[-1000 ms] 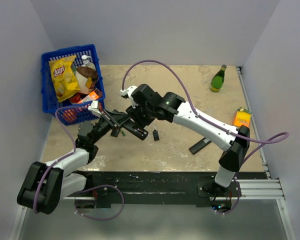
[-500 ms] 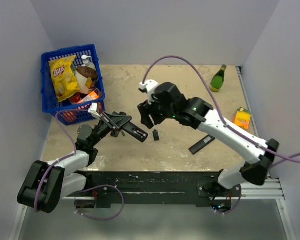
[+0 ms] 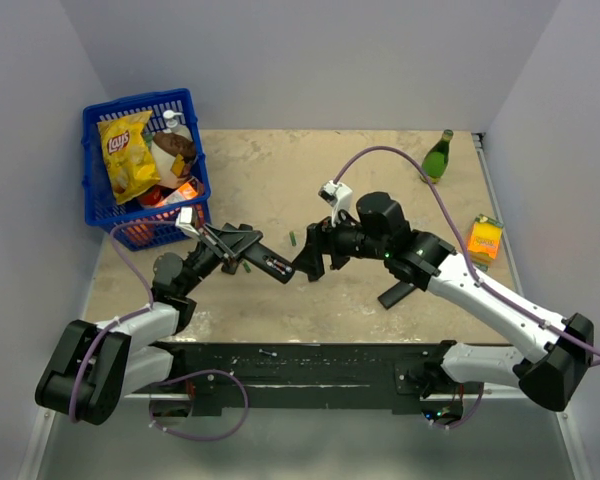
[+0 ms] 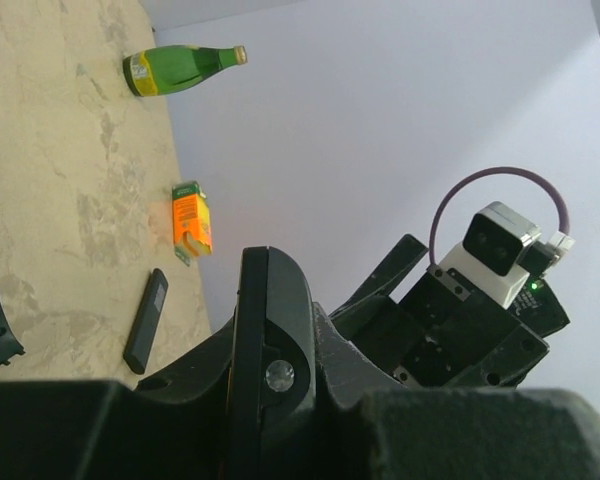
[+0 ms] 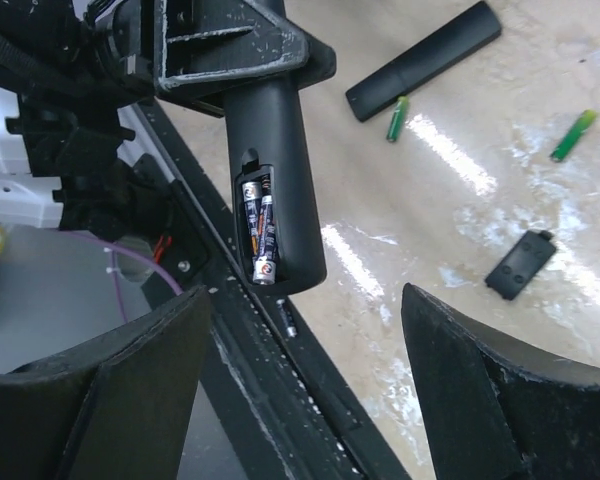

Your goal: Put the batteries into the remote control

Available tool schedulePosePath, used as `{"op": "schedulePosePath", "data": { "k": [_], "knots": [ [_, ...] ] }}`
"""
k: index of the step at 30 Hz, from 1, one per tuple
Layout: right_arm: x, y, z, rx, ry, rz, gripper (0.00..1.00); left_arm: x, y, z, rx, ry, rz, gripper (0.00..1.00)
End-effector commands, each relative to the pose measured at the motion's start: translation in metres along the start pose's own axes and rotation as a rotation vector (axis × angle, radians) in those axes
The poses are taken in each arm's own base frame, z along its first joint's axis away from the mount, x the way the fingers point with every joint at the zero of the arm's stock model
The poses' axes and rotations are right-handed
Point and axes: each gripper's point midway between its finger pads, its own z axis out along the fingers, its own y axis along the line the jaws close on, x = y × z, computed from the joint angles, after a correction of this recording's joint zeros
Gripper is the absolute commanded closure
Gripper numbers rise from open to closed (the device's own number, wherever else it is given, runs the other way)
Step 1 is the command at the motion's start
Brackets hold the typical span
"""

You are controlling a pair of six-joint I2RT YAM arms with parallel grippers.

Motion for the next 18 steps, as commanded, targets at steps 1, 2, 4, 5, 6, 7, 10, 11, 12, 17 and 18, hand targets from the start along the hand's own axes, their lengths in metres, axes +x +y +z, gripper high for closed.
{"op": "schedulePosePath", "data": {
  "k": [1,2,4,5,6,7,10,11,12,17,18],
  "knots": [
    [-0.017,0.025,0.002,-0.134,-0.086,0.037,0.2,-0.005,-0.028,0.002,0.097,-0.022,0.028,1.0],
    [-0.016,0.024,0.003,-0.128,-0.087,0.04,0.2,-0.005,-0.029,0.002,0.099,-0.021,0.031,1.0],
    [-0.014,0.022,0.006,-0.123,-0.085,0.046,0.24,-0.005,-0.031,0.002,0.101,-0.024,0.032,1.0],
    [-0.014,0.02,0.007,-0.115,-0.086,0.046,0.25,-0.006,-0.031,0.002,0.101,-0.026,0.033,1.0],
    [-0.013,0.018,0.008,-0.11,-0.083,0.048,0.27,-0.006,-0.03,0.002,0.1,-0.026,0.036,1.0],
    [-0.012,0.017,0.009,-0.108,-0.082,0.049,0.28,-0.006,-0.032,0.002,0.104,-0.027,0.039,1.0],
    [-0.006,0.014,0.013,-0.105,-0.063,0.055,0.3,-0.007,-0.034,0.002,0.108,-0.031,0.04,1.0],
    [-0.005,0.013,0.014,-0.102,-0.06,0.058,0.32,-0.007,-0.035,0.002,0.11,-0.031,0.04,1.0],
    [-0.003,0.012,0.016,-0.098,-0.056,0.058,0.33,-0.006,-0.036,0.002,0.113,-0.028,0.041,1.0],
    [0.002,0.009,0.02,-0.096,-0.051,0.062,0.37,-0.006,-0.038,0.002,0.117,-0.029,0.041,1.0],
    [0.003,0.008,0.02,-0.095,-0.048,0.063,0.37,-0.006,-0.039,0.002,0.12,-0.03,0.044,1.0]
  ]
}}
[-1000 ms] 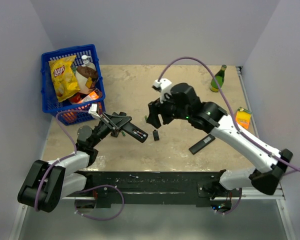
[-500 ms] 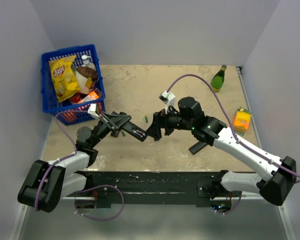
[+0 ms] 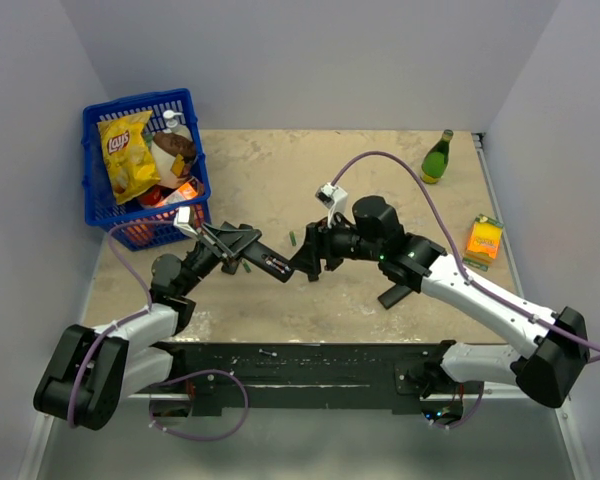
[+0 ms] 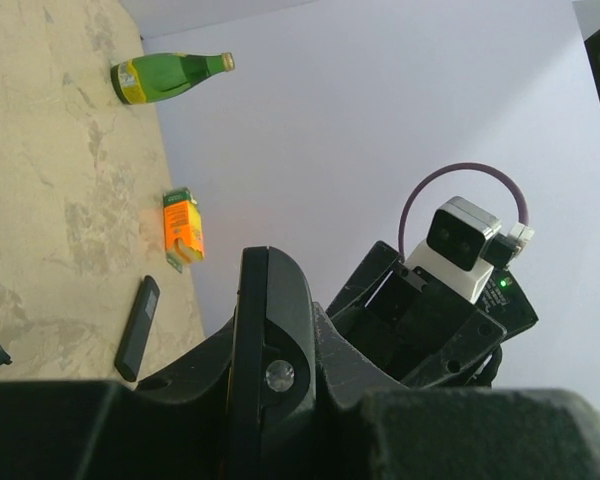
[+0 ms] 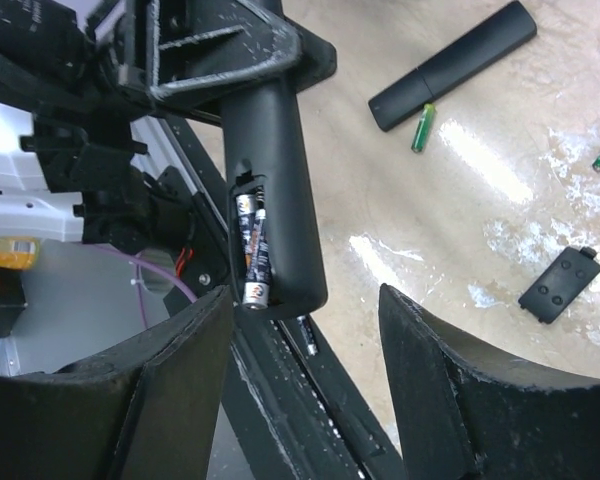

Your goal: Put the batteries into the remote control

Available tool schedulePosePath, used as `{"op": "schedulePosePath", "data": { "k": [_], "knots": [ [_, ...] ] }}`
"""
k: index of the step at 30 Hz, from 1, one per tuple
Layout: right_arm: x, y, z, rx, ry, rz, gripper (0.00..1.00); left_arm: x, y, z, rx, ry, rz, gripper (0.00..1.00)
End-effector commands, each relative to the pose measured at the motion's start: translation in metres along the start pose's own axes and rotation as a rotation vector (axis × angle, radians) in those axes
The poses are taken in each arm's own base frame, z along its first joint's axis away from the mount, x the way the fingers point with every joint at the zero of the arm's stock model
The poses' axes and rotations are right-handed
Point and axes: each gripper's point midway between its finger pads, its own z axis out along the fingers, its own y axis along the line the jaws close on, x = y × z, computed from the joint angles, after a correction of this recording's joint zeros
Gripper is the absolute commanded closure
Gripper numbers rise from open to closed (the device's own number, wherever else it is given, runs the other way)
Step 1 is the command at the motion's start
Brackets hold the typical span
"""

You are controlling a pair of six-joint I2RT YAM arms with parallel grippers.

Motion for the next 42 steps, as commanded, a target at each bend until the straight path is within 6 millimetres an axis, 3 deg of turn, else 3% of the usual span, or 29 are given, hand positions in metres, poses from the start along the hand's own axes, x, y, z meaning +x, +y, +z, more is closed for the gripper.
{"op": "schedulePosePath", "data": {
  "k": [1,29,42],
  "knots": [
    [-0.004,0.004,0.004,-0.029,-0.022,-0.003,0.38,-0.004,-0.031,0.004,0.1,-0.015,0.038,1.0],
    [0.003,0.003,0.011,-0.057,-0.009,0.008,0.44,-0.006,-0.041,0.004,0.124,-0.022,0.044,1.0],
    [0.001,0.007,0.021,-0.098,-0.01,0.016,0.54,0.0,-0.055,0.005,0.164,0.001,0.042,1.0]
  ]
}}
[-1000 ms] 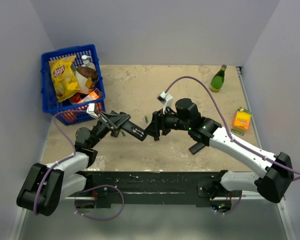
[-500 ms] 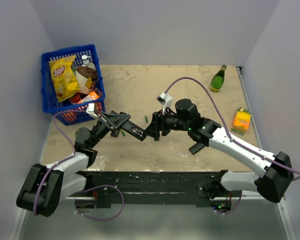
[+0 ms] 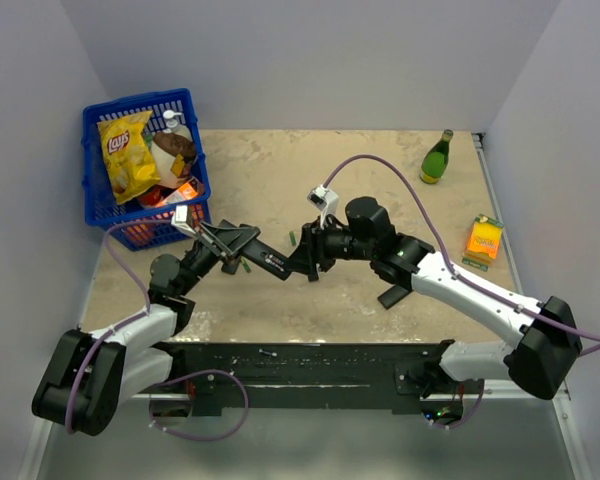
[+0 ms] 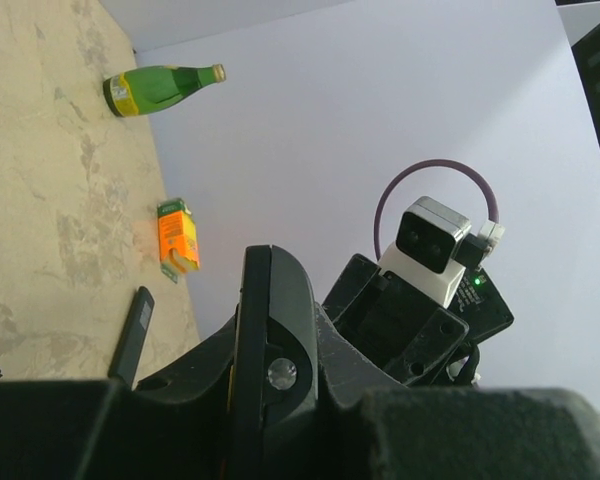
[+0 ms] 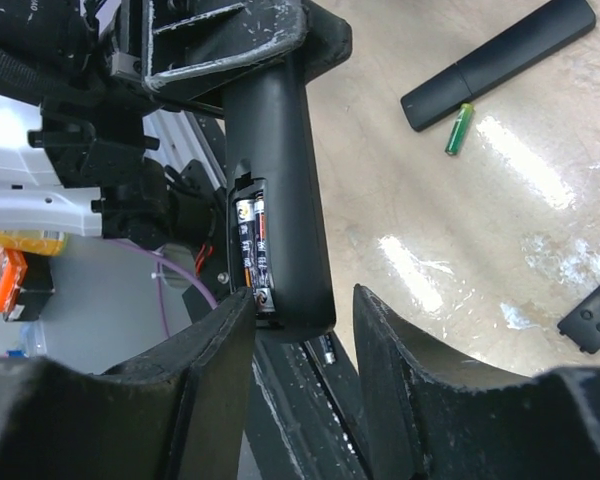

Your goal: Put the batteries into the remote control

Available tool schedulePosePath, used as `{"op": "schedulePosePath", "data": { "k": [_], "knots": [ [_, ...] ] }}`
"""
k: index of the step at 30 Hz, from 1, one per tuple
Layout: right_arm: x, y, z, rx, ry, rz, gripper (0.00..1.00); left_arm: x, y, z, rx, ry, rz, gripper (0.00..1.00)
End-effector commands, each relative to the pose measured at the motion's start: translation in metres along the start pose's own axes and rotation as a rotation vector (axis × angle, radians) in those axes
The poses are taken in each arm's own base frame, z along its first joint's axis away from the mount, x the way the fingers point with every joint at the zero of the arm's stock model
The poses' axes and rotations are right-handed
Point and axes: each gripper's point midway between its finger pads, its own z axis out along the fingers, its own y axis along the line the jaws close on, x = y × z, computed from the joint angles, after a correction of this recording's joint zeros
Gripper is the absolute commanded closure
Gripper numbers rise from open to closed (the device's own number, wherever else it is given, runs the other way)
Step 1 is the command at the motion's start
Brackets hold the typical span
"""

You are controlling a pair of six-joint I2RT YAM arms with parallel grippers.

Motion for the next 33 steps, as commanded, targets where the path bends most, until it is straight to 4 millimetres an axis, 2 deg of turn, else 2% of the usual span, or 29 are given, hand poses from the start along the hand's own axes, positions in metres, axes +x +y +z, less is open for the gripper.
{"op": "schedulePosePath", "data": {
  "k": [1,6,11,15,20,22,25,26,28,29,31,33],
  "knots": [
    [-0.009,0.006,0.004,-0.036,-0.034,-0.014,0.55,0.004,-0.047,0.005,0.148,0.023,0.028,1.0],
    [-0.012,0.009,0.004,-0.049,-0.047,-0.013,0.68,0.008,-0.054,0.007,0.17,0.042,0.041,1.0],
    [-0.017,0.008,0.005,-0.039,-0.061,-0.01,0.74,0.017,-0.06,0.011,0.192,0.093,0.108,1.0],
    [-0.018,0.008,0.007,-0.041,-0.063,-0.013,0.75,0.024,-0.069,0.014,0.222,0.119,0.151,1.0],
    [-0.02,0.007,0.01,-0.041,-0.067,0.001,0.69,0.035,-0.074,0.02,0.228,0.169,0.215,1.0],
    [-0.027,0.01,0.011,-0.049,-0.092,-0.009,0.68,0.036,-0.078,0.022,0.237,0.179,0.234,1.0],
    [-0.031,0.011,0.013,-0.055,-0.095,-0.011,0.6,0.035,-0.079,0.024,0.236,0.176,0.279,1.0],
    [-0.031,0.011,0.013,-0.056,-0.094,-0.013,0.54,0.034,-0.078,0.024,0.222,0.174,0.285,1.0],
    [-0.035,0.015,0.01,-0.062,-0.104,-0.024,0.48,0.032,-0.072,0.027,0.195,0.166,0.34,1.0],
    [-0.037,0.017,0.008,-0.062,-0.107,-0.03,0.42,0.03,-0.062,0.03,0.142,0.168,0.342,1.0],
    [-0.037,0.017,0.005,-0.053,-0.101,-0.036,0.38,0.025,-0.046,0.033,0.077,0.15,0.389,1.0],
    [-0.04,0.018,0.001,-0.046,-0.108,-0.043,0.34,0.019,-0.04,0.036,0.047,0.126,0.417,1.0]
  ]
}}
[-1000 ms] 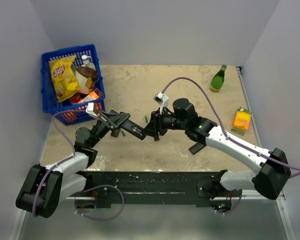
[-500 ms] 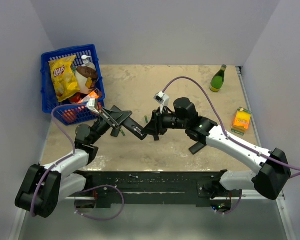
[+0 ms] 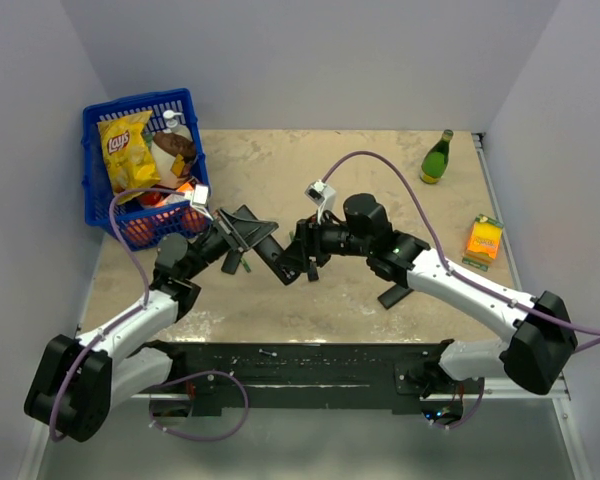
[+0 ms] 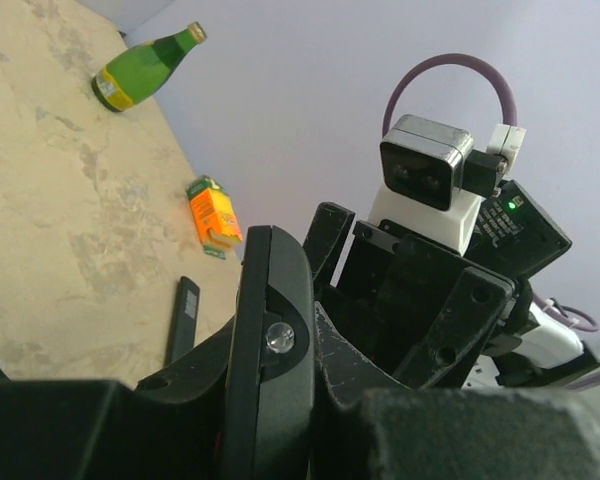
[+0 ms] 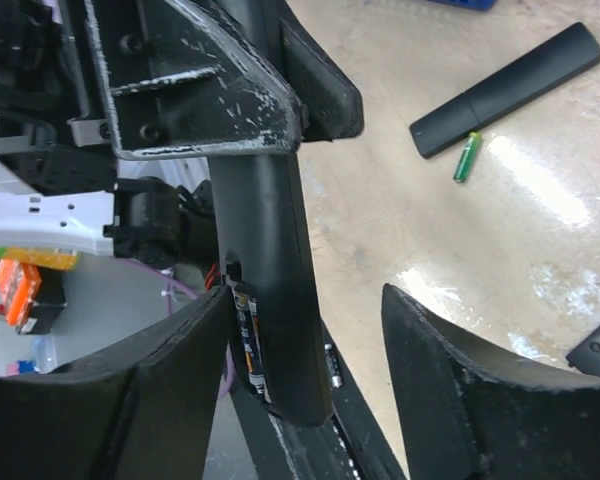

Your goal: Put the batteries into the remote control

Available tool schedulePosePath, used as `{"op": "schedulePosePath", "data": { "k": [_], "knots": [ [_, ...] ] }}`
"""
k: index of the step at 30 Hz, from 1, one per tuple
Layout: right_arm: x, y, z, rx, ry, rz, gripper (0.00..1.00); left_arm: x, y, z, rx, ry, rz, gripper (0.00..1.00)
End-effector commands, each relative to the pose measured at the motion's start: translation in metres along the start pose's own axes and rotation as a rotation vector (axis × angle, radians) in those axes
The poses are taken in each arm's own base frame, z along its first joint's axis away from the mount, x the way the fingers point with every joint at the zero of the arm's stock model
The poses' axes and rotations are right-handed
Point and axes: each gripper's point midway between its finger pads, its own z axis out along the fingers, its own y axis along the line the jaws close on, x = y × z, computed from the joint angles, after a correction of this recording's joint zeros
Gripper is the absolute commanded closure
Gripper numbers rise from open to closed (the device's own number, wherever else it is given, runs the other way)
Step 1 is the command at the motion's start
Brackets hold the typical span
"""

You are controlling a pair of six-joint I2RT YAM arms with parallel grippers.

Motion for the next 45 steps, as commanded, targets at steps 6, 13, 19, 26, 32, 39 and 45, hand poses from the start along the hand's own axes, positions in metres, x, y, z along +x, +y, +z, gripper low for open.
{"op": "schedulePosePath", "data": {
  "k": [6,13,19,26,32,39,45],
  "knots": [
    [-0.039,0.006,-0.025,0.102,-0.102,-0.109,0.19,-0.031,0.024,0.003,-0.127,-0.046,0.218,1.0],
    [-0.021,-0.058,-0.044,0.442,-0.036,-0.115,0.18,-0.072,0.041,-0.009,-0.298,-0.054,0.39,1.0],
    [0.017,-0.111,-0.03,0.624,0.116,-0.103,0.31,-0.1,0.047,-0.023,-0.448,-0.051,0.607,1.0],
    [0.065,-0.146,-0.002,0.766,0.347,-0.192,0.34,-0.109,0.057,-0.041,-0.558,-0.055,0.712,1.0],
    [0.071,-0.155,0.023,0.817,0.397,-0.224,0.4,-0.108,0.066,-0.048,-0.584,-0.041,0.717,1.0],
    [0.09,-0.168,0.034,0.864,0.492,-0.24,0.48,-0.107,0.065,-0.05,-0.581,-0.036,0.726,1.0],
    [0.105,-0.185,0.037,0.923,0.548,-0.245,0.5,-0.105,0.067,-0.048,-0.567,-0.022,0.715,1.0]
  ]
}}
